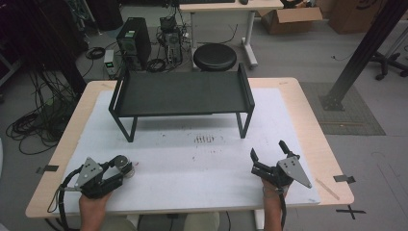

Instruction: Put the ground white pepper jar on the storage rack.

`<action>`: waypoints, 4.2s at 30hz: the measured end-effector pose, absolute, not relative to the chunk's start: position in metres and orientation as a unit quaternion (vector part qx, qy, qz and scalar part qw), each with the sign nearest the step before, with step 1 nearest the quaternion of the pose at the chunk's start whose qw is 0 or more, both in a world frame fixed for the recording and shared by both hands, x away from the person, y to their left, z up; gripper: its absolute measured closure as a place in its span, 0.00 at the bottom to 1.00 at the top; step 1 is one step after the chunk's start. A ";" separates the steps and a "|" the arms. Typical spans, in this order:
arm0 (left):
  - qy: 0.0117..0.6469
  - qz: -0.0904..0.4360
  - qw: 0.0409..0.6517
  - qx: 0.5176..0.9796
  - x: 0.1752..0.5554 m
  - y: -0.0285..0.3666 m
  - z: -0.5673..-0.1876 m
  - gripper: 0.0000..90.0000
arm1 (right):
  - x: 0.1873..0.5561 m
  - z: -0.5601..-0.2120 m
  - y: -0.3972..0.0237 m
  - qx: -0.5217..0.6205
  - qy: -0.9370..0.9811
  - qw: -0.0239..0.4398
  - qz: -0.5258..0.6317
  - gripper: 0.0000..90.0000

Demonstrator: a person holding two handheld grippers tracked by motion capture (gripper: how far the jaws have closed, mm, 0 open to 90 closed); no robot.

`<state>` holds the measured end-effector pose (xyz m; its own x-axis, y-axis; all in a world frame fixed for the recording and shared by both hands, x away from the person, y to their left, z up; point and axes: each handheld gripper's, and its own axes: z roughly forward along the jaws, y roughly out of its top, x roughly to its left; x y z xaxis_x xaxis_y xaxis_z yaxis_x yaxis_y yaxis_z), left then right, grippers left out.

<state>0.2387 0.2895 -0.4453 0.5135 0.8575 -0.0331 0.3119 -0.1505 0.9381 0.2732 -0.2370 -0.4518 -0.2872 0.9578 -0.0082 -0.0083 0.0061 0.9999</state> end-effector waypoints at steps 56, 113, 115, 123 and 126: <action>0.352 0.276 0.575 0.685 0.247 0.299 -0.340 0.55 | 0.273 -0.452 -0.239 0.420 0.563 0.422 0.573 0.00; 0.291 0.255 0.587 0.711 0.341 0.224 -0.239 0.55 | 0.273 -0.452 -0.239 0.422 0.561 0.420 0.575 0.00; 0.292 0.254 0.588 0.710 0.346 0.220 -0.237 0.55 | 0.273 -0.452 -0.239 0.422 0.561 0.420 0.575 0.00; 0.282 0.256 0.574 0.725 0.367 0.199 -0.232 0.55 | 0.273 -0.452 -0.239 0.420 0.562 0.421 0.574 0.00; 0.279 0.256 0.572 0.728 0.375 0.193 -0.231 0.55 | 0.273 -0.452 -0.239 0.421 0.562 0.420 0.575 0.00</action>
